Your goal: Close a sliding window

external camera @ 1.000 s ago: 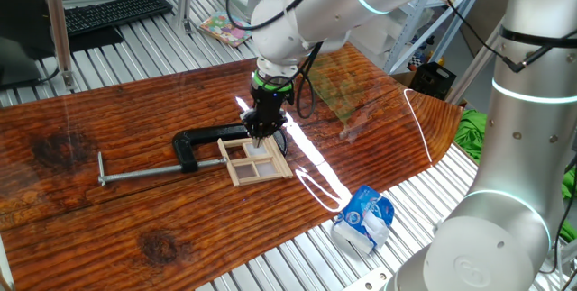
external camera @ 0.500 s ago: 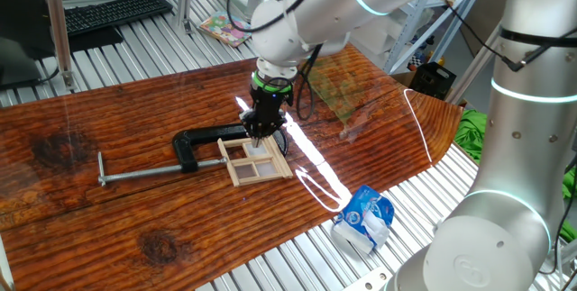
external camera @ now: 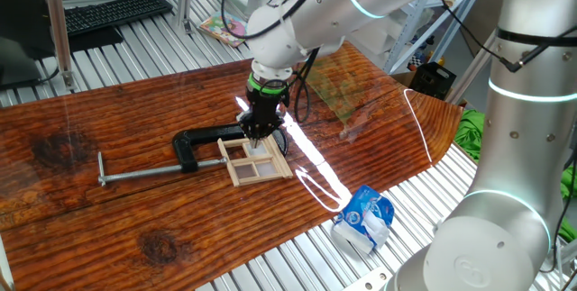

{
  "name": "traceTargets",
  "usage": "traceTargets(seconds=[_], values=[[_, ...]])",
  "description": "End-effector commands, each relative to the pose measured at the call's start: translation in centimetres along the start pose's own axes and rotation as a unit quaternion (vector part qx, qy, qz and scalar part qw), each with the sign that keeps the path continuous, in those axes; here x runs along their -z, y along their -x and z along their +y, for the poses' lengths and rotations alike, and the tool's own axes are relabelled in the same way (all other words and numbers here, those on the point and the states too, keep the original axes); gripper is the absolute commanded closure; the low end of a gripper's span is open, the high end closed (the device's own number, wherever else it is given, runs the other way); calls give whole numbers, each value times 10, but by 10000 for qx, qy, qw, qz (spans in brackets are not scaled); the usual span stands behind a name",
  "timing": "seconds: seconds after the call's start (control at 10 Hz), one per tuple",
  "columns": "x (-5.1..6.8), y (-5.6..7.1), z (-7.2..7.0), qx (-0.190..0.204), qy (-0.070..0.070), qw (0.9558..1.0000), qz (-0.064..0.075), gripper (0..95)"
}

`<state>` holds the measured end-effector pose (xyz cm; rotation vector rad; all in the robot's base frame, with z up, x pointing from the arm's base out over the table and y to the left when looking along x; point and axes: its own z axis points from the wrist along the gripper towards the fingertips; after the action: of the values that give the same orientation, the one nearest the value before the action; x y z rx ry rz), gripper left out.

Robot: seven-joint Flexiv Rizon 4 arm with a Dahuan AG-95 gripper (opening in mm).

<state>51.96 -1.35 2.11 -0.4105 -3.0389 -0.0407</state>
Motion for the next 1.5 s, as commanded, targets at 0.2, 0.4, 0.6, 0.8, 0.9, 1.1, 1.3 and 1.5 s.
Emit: traceTargets(seconds=[0.2, 0.4, 0.6, 0.8, 0.9, 1.1, 1.3, 1.5], values=[[-1, 1, 1, -10, 35, 10000, 10, 950], [-3, 1, 2, 11, 42, 10000, 12, 950], [-6, 1, 3, 28, 46, 10000, 11, 950], [-7, 1, 3, 42, 30, 10000, -9, 950], [-7, 1, 3, 44, 35, 10000, -31, 950], [-7, 1, 3, 15, 31, 10000, -36, 950], [-9, 0, 3, 13, 42, 10000, -27, 950], [-11, 0, 3, 22, 42, 10000, -34, 950]])
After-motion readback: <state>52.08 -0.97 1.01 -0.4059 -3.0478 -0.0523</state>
